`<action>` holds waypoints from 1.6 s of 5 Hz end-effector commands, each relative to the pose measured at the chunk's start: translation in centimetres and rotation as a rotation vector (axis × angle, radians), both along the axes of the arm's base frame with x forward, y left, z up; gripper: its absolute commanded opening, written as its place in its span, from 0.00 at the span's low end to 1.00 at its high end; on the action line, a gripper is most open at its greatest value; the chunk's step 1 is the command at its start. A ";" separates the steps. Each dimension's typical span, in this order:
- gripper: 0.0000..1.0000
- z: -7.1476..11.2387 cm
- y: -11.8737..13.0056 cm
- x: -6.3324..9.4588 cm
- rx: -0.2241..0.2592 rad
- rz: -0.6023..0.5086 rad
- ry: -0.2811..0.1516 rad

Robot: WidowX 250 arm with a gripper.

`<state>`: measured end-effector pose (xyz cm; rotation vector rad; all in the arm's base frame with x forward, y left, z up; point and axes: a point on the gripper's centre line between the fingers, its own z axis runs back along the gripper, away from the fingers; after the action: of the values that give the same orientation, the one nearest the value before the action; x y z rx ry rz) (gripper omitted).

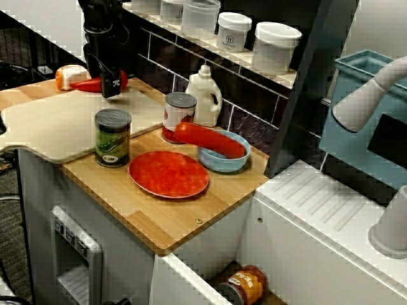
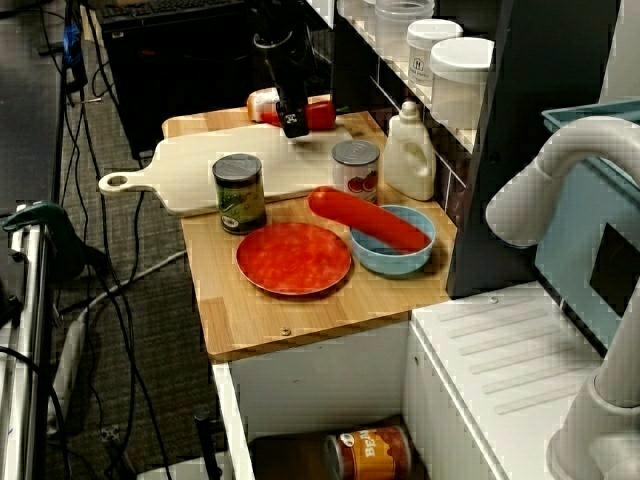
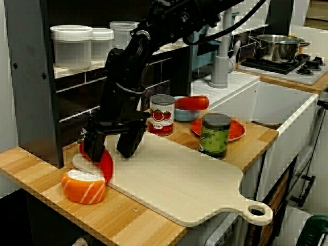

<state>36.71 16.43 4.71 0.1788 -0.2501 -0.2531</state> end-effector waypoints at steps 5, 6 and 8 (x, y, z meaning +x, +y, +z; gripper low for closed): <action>1.00 9.7 -0.8 -3.3 -0.037 -0.070 -0.053; 1.00 10.1 -1.3 -3.9 -0.036 -0.099 -0.050; 1.00 11.7 -3.5 -5.0 -0.066 -0.297 -0.112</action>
<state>31.74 12.37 14.09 0.0363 -0.3418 -0.5216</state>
